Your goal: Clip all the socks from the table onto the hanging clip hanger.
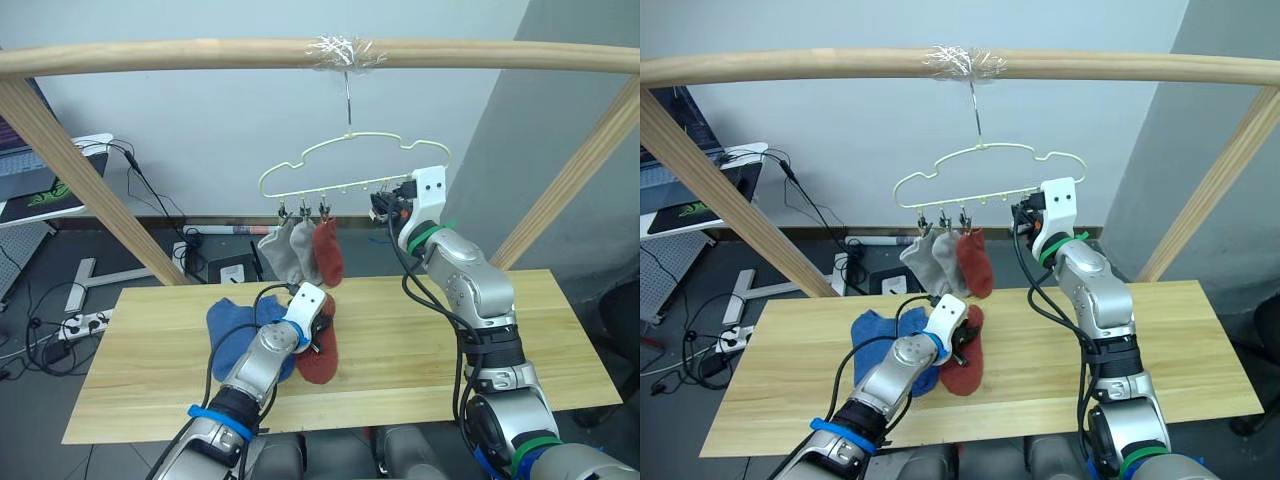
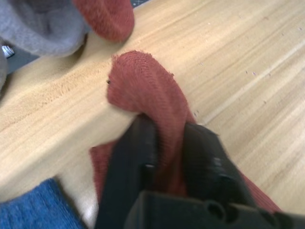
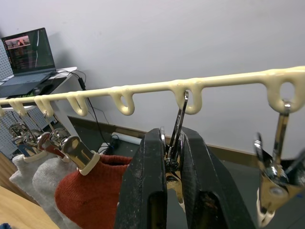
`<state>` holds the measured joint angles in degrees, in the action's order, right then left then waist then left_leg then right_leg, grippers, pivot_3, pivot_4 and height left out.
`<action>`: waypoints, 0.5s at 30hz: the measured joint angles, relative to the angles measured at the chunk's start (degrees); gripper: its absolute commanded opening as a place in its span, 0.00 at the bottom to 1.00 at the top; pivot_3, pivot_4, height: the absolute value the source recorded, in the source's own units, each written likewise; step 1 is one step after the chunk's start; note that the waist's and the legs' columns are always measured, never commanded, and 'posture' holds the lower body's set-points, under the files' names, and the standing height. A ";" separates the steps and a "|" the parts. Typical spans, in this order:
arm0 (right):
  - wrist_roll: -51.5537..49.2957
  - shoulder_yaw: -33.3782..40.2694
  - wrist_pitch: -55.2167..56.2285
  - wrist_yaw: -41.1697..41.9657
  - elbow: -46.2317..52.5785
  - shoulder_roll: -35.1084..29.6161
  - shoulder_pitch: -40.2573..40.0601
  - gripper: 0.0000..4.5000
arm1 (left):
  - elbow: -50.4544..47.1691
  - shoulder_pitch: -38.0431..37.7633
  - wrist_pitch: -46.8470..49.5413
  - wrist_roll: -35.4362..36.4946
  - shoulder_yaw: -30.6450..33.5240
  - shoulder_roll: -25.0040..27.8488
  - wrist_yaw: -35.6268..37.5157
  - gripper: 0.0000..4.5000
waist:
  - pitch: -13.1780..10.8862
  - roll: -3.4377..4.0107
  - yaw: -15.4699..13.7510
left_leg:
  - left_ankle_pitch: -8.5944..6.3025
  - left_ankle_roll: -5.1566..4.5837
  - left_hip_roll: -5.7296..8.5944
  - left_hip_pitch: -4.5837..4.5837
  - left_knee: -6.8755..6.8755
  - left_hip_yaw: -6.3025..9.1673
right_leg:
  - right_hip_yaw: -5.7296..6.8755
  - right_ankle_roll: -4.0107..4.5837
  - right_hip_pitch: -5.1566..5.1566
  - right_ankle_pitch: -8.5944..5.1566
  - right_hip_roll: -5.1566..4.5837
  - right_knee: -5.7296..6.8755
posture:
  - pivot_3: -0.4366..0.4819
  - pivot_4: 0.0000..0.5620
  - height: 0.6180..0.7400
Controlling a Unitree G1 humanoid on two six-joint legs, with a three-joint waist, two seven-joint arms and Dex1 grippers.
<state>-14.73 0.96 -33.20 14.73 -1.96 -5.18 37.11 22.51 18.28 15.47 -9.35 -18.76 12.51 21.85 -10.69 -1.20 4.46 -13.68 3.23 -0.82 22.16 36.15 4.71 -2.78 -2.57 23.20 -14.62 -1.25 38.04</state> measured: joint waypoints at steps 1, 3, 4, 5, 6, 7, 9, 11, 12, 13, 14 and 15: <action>0.00 0.00 0.00 0.00 0.00 -0.02 0.00 0.02 | -0.14 -0.55 -1.26 -0.27 -0.03 0.15 -0.07 0.00 | 0.00 0.00 0.11 | 0.00 0.00 0.00 0.00 0.00 0.00 | -0.01 0.00 0.00 0.00 0.00 0.00 | 0.39 0.31 0.97; 0.00 0.03 0.00 0.00 0.00 -0.07 0.00 0.02 | -0.78 -2.27 -6.34 -0.73 -0.79 0.45 0.06 0.00 | 0.00 0.00 0.20 | 0.00 0.00 0.00 0.01 -0.02 0.00 | 0.00 0.00 0.01 0.00 -0.01 -0.01 | 0.38 0.31 0.97; 0.00 0.09 -0.01 0.00 0.00 -0.16 0.00 0.02 | -1.70 -3.14 -9.92 -1.06 -1.49 0.58 0.14 0.00 | -0.01 0.01 0.20 | 0.00 0.00 0.00 0.07 -0.02 0.01 | 0.00 0.00 0.02 0.00 -0.02 -0.03 | 0.38 0.31 0.97; 0.00 0.13 -0.02 -0.01 0.00 -0.22 0.00 0.02 | -2.19 -3.17 -11.83 -1.31 -1.96 0.54 0.15 0.00 | -0.01 0.02 0.18 | 0.00 0.00 0.00 0.10 -0.02 0.01 | 0.00 0.01 0.03 0.00 -0.03 -0.04 | 0.38 0.31 0.97; -0.03 0.09 -0.05 -0.01 0.02 -0.12 0.00 0.02 | -2.98 -3.13 -15.27 -1.92 -2.48 0.56 0.09 0.00 | -0.01 0.02 0.11 | 0.00 0.00 0.01 0.12 -0.01 0.01 | 0.01 0.01 0.03 0.00 -0.04 -0.05 | 0.38 0.31 0.97; -0.05 0.08 -0.11 0.00 0.04 -0.10 0.00 0.02 | -3.85 -2.90 -17.79 -2.32 -2.92 0.55 0.02 0.00 | -0.01 0.02 0.07 | 0.00 0.00 0.02 0.15 0.00 0.01 | 0.01 0.01 0.03 0.00 -0.05 -0.06 | 0.38 0.31 0.97; -0.05 0.09 -0.43 -0.01 0.26 -0.11 -0.01 0.02 | -4.97 -1.43 -24.21 -4.28 -3.52 0.71 -1.09 0.00 | -0.01 0.02 0.05 | 0.00 0.00 0.04 0.16 0.01 0.00 | -0.01 0.01 0.03 0.01 -0.07 -0.07 | 0.38 0.31 0.97; -0.10 0.11 -0.89 -0.01 1.03 -0.13 -0.01 0.02 | -5.13 0.98 -29.39 -6.82 -3.67 0.84 -3.14 0.00 | -0.01 0.02 0.12 | 0.00 0.00 0.04 0.16 0.01 0.01 | 0.01 0.00 0.03 0.00 -0.06 -0.06 | 0.37 0.31 0.97; -0.15 0.14 -1.15 -0.03 1.36 -0.18 -0.02 0.02 | -4.98 2.49 -32.06 -8.45 -3.70 1.08 -4.72 0.00 | -0.01 0.02 0.15 | 0.00 0.00 0.04 0.16 0.01 0.02 | 0.01 0.00 0.04 0.00 -0.05 -0.05 | 0.37 0.31 0.97; -0.26 0.16 -1.37 -0.03 1.64 -0.19 -0.04 0.02 | -4.89 3.67 -33.99 -9.78 -3.69 1.28 -6.02 0.00 | -0.01 0.02 0.19 | 0.00 0.00 0.04 0.16 0.00 0.01 | 0.01 0.00 0.05 0.00 -0.04 -0.05 | 0.37 0.31 0.97; -0.44 0.19 -1.58 -0.03 1.86 -0.20 -0.06 0.02 | -4.72 4.58 -35.43 -11.07 -3.69 1.35 -7.25 0.00 | -0.01 0.02 0.21 | 0.00 0.00 0.04 0.16 0.00 0.01 | 0.01 0.00 0.04 0.00 -0.04 -0.06 | 0.37 0.31 0.97; -0.59 0.23 -1.95 -0.04 2.08 -0.20 -0.10 0.02 | -4.17 5.59 -36.92 -12.50 -3.68 1.29 -8.93 0.00 | -0.01 0.02 0.26 | 0.00 0.00 0.04 0.16 0.00 0.00 | 0.00 0.00 0.04 0.00 -0.04 -0.06 | 0.37 0.31 0.97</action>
<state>-15.33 1.19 -35.15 14.69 0.12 -5.38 37.01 18.35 23.87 -21.45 -21.85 -22.43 13.79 12.92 -10.70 -1.18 4.72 -13.68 3.23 -0.79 22.32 36.14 4.72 -2.77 -2.57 23.24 -14.62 -1.29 37.98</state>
